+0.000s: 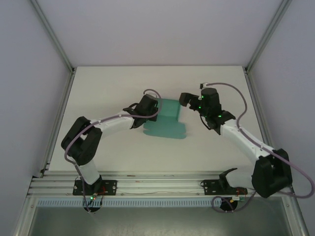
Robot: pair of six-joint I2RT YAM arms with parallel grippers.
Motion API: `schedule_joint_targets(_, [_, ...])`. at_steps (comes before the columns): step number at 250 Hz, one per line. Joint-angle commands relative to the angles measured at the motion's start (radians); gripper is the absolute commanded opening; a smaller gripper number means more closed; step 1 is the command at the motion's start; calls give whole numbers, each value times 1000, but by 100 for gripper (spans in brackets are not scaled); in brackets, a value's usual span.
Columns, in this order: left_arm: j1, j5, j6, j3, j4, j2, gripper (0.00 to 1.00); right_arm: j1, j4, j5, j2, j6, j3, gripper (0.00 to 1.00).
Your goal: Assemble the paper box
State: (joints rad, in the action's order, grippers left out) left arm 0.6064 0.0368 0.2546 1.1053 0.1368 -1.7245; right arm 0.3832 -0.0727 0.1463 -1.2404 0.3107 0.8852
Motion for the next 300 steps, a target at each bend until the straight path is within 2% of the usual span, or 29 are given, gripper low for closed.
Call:
schedule_joint_targets(1, [-13,-131,-282,97,272,61,0,-44,-172,-6,83,41,-9,100])
schedule_joint_targets(32, [0,-365,-476,165,576,28,0,-73,-302,15,153,37,-17,100])
schedule_joint_targets(60, [44,-283,-472,245,755,-53,0,-87,-374,47,164,14,-23,100])
schedule_joint_targets(85, [82,-172,-456,317,839,-122,0,-95,-400,45,166,1,-34,100])
schedule_joint_targets(112, [121,-49,-442,387,841,-177,0,-100,-398,50,166,-13,-51,100])
schedule_joint_targets(156, [139,220,-322,562,855,-413,0,-103,-388,44,162,-4,-72,100])
schedule_joint_targets(187, [163,357,-320,622,870,-554,0,-105,-392,28,162,10,-82,100])
schedule_joint_targets(235, [184,415,-334,674,844,-670,0,-106,-396,20,164,37,-83,100])
schedule_joint_targets(267, [179,325,-386,648,755,-640,0,-106,-407,8,165,39,-77,100])
schedule_joint_targets(300, [166,298,-434,631,672,-577,1,-106,-423,4,165,25,-65,100])
